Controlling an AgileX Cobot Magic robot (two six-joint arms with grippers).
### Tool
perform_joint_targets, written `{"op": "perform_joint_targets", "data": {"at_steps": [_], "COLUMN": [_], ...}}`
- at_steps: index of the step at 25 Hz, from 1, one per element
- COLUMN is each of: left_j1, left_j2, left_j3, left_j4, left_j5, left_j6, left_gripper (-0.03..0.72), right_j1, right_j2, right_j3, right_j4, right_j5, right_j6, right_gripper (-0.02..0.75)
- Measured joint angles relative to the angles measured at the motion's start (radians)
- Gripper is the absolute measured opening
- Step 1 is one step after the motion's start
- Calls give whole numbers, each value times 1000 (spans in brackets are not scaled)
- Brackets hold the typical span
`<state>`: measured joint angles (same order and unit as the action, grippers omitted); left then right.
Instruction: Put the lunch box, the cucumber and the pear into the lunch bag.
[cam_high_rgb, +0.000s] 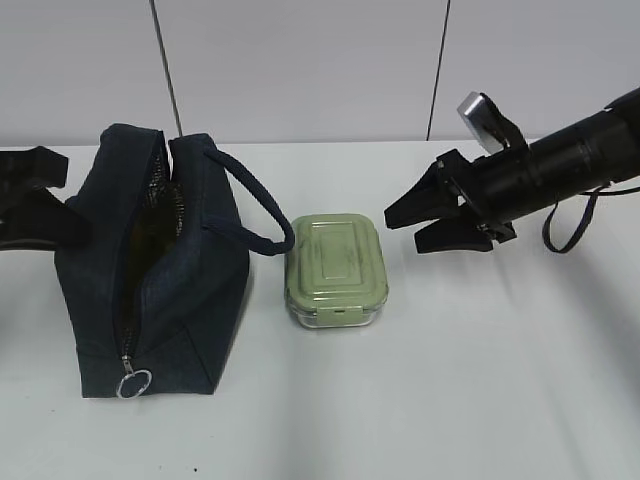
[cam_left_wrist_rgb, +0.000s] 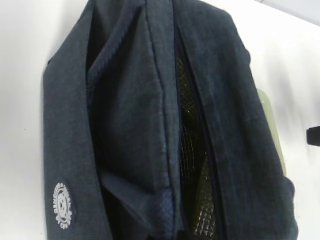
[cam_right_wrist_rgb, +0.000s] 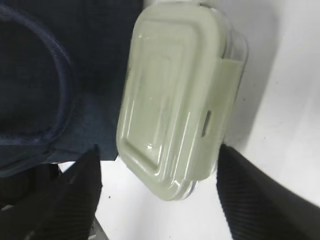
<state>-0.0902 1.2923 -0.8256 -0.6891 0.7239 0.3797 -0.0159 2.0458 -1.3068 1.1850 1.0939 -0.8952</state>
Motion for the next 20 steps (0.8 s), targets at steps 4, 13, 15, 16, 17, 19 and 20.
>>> {"op": "perform_joint_targets", "data": {"at_steps": [4, 13, 15, 16, 17, 19, 20], "left_j1": [0, 0, 0, 0, 0, 0, 0], "left_j2": [0, 0, 0, 0, 0, 0, 0], "left_j3": [0, 0, 0, 0, 0, 0, 0], "left_j4": [0, 0, 0, 0, -1, -4, -5], "left_j5": [0, 1, 1, 1, 1, 1, 1], "left_j6": [0, 0, 0, 0, 0, 0, 0], "left_gripper": [-13, -13, -13, -13, -13, -13, -13], "right_j1": [0, 0, 0, 0, 0, 0, 0], "right_j2": [14, 28, 32, 37, 45, 64, 71], "right_j3": [0, -2, -2, -2, -2, -2, -2], "right_j4": [19, 55, 57, 57, 57, 57, 57], "right_j5": [-24, -23, -23, -23, -19, -13, -12], "right_j6": [-19, -69, -75, -81, -83, -88, -90], "right_gripper": [554, 554, 554, 554, 554, 554, 554]}}
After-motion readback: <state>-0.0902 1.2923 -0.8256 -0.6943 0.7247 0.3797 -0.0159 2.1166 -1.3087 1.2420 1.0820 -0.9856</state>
